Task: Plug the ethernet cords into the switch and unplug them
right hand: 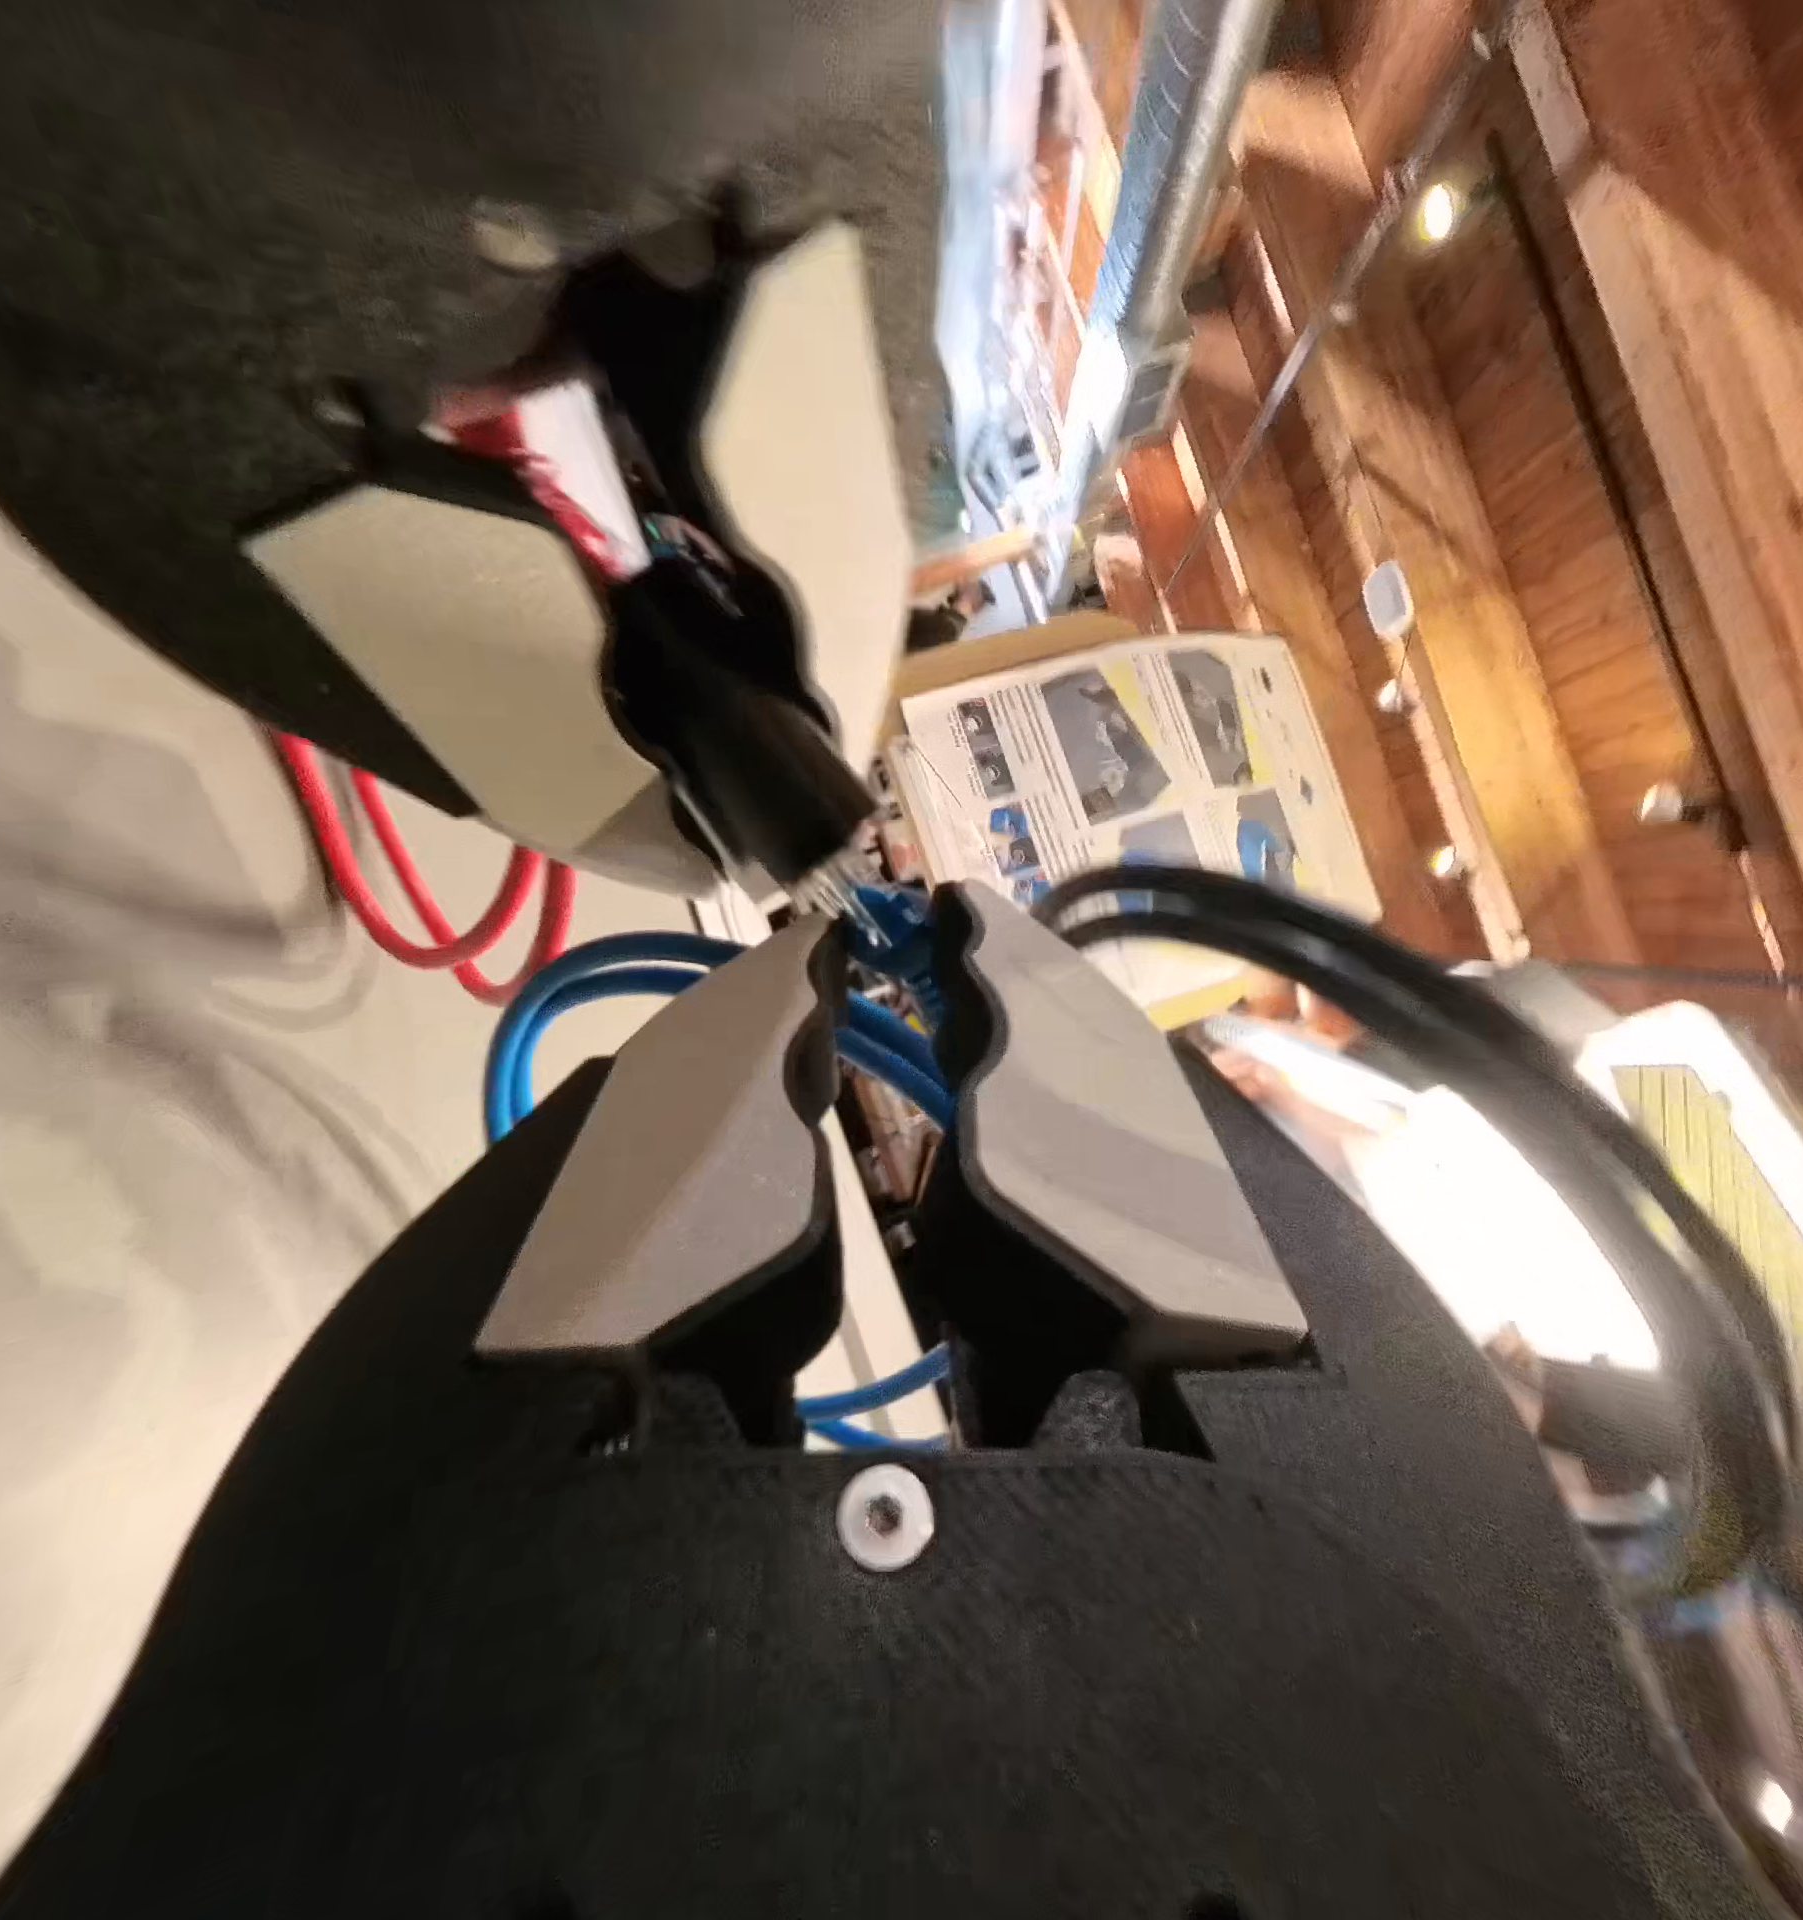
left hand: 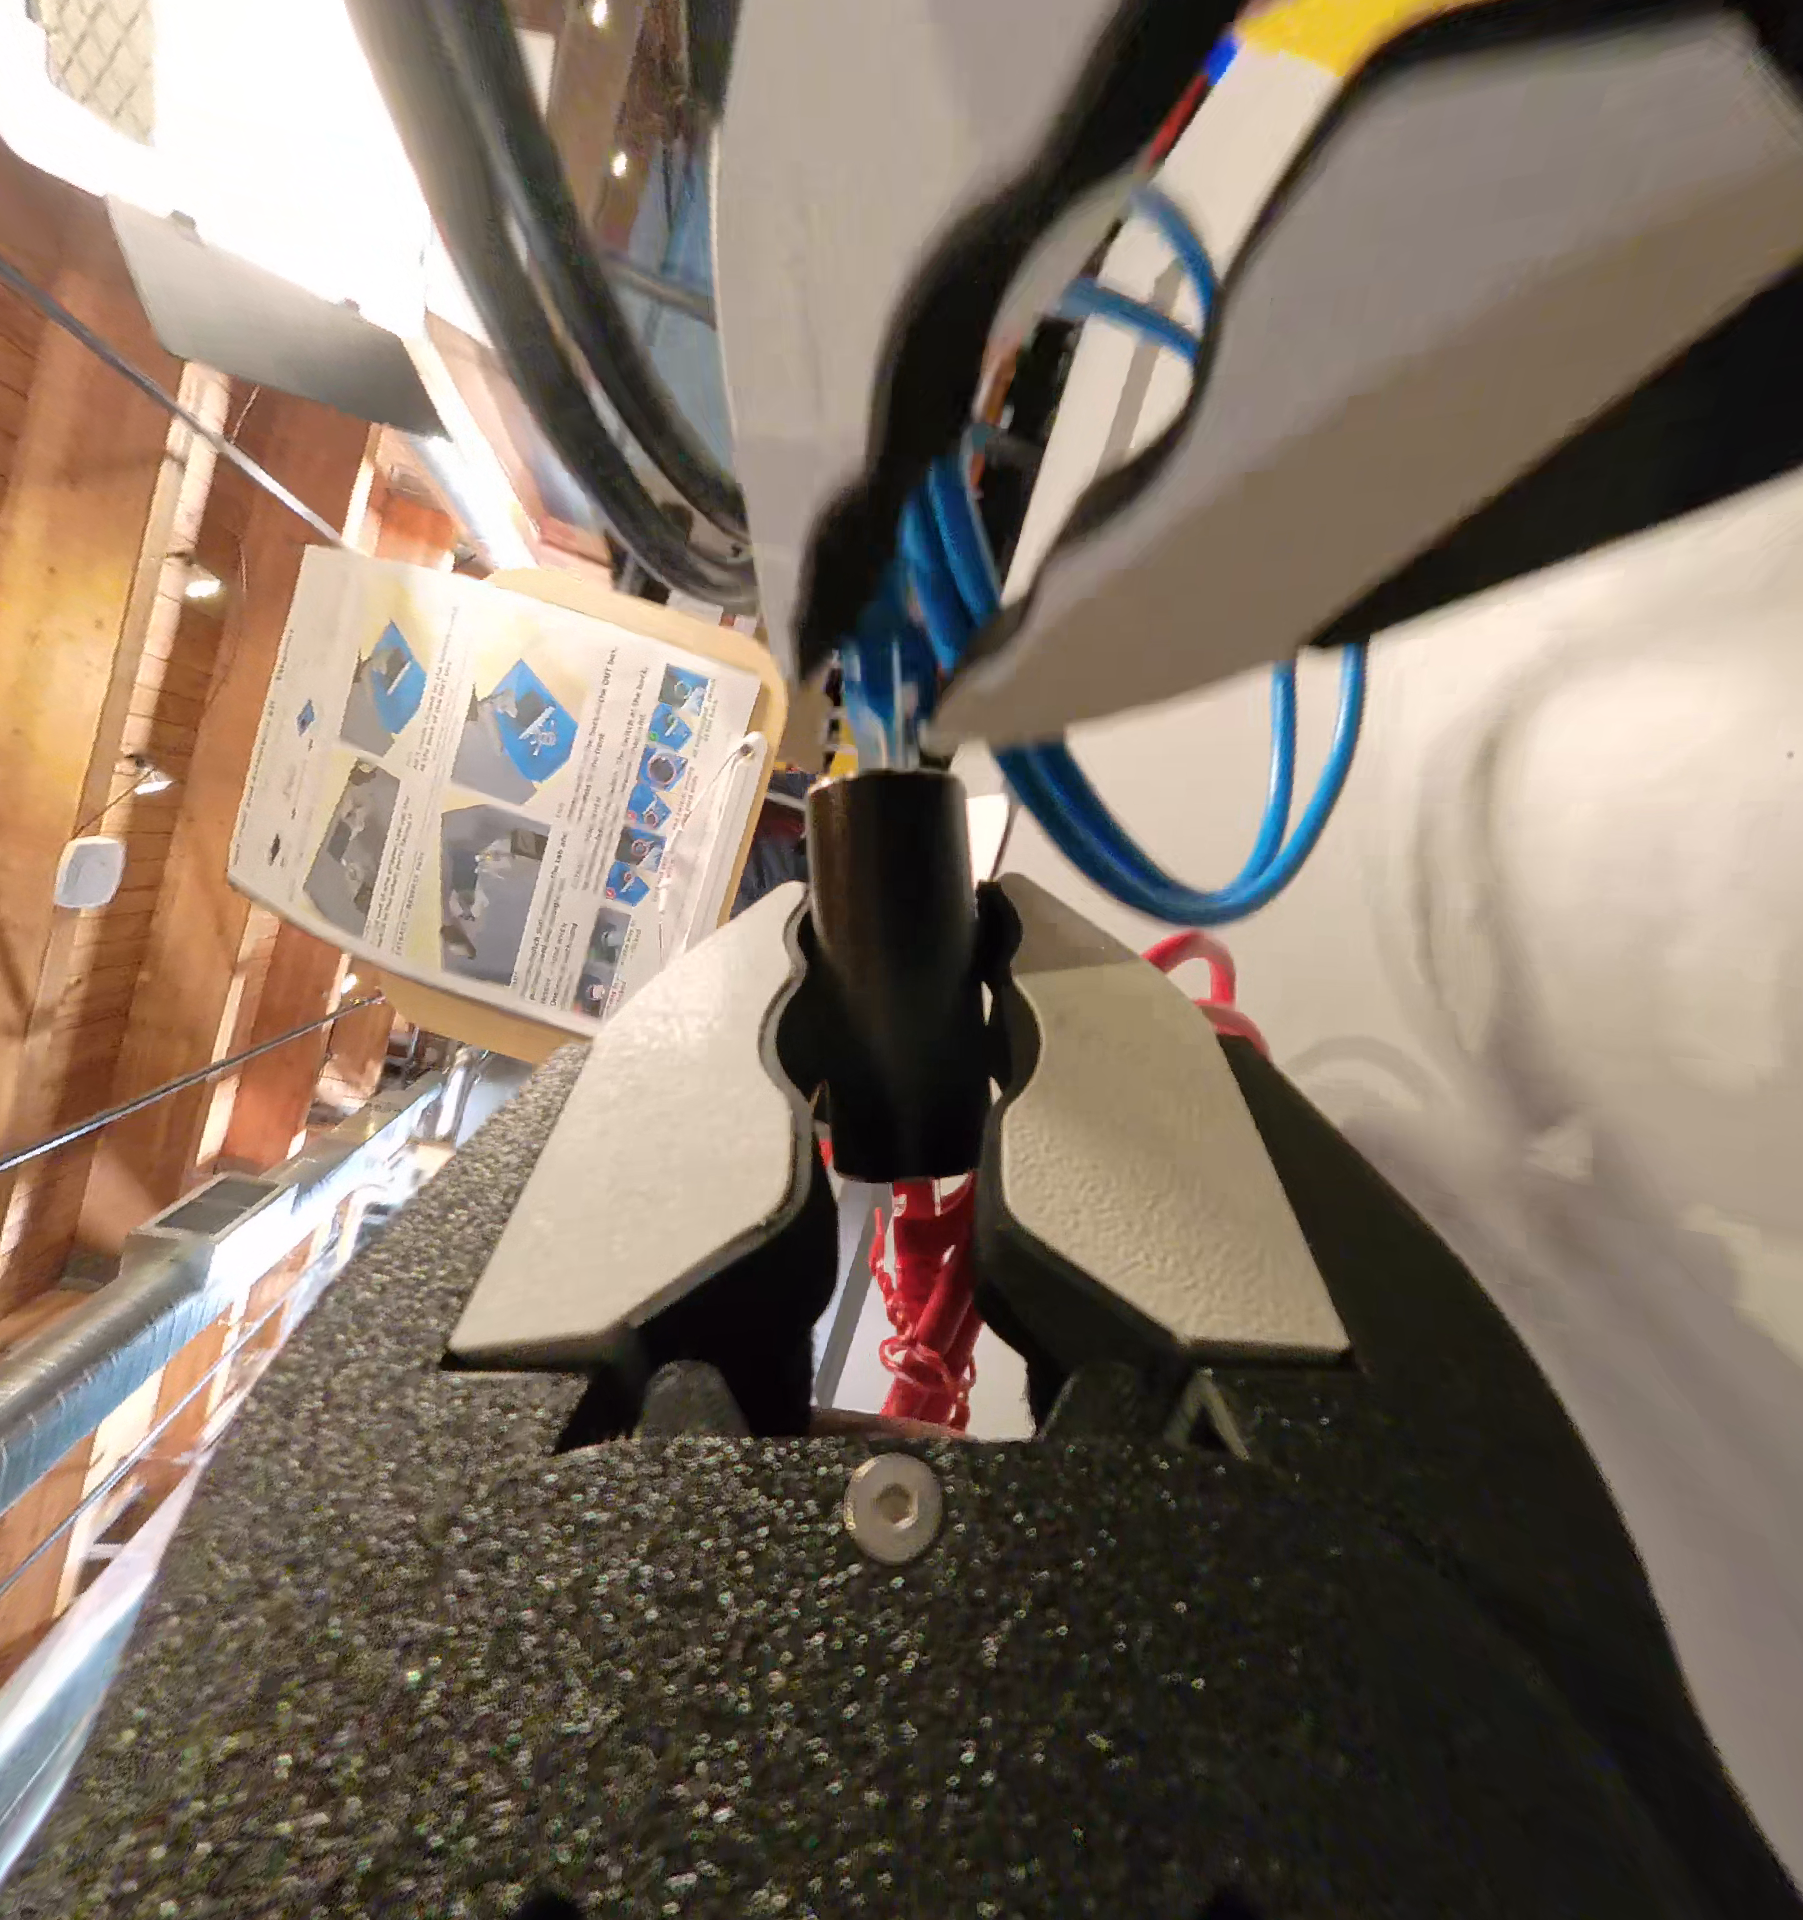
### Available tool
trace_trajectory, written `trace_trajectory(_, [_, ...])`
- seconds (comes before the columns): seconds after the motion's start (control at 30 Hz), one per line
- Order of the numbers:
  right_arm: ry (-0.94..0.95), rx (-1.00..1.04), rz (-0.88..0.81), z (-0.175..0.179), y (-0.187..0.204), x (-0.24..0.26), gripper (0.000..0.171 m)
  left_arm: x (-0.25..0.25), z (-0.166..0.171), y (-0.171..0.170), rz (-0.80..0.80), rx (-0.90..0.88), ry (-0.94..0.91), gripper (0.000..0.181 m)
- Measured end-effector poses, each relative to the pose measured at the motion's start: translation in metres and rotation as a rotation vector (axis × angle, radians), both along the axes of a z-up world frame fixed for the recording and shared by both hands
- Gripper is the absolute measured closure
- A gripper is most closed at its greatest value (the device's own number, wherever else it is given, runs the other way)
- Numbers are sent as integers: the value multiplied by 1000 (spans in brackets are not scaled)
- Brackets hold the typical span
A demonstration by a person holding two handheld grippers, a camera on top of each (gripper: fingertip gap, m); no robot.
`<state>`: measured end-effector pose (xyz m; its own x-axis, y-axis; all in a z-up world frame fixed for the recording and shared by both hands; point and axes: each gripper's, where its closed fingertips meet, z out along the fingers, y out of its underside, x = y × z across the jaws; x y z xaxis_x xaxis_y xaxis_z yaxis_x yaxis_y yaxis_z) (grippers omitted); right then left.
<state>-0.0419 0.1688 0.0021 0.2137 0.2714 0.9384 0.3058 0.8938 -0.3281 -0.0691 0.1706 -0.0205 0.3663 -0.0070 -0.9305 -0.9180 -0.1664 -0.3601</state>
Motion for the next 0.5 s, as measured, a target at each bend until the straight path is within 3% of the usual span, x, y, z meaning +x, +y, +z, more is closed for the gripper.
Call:
trace_trajectory(0.1, [204, -223, -44, 46, 34, 28, 156, -10, -30, 2, 14, -106, 84, 153])
trace_trajectory(0.13, [194, -180, -43, 50, 38, 34, 156, -12, -29, 4, 16, -81, 44, 154])
trace_trajectory(0.27, [33, -144, 6, 15, 31, 37, 155, -20, -28, 9, 25, -107, -152, 153])
trace_trajectory(0.5, [116, -208, 34, 47, 15, 71, 155, -74, -1, -2, 112, 8, -508, 154])
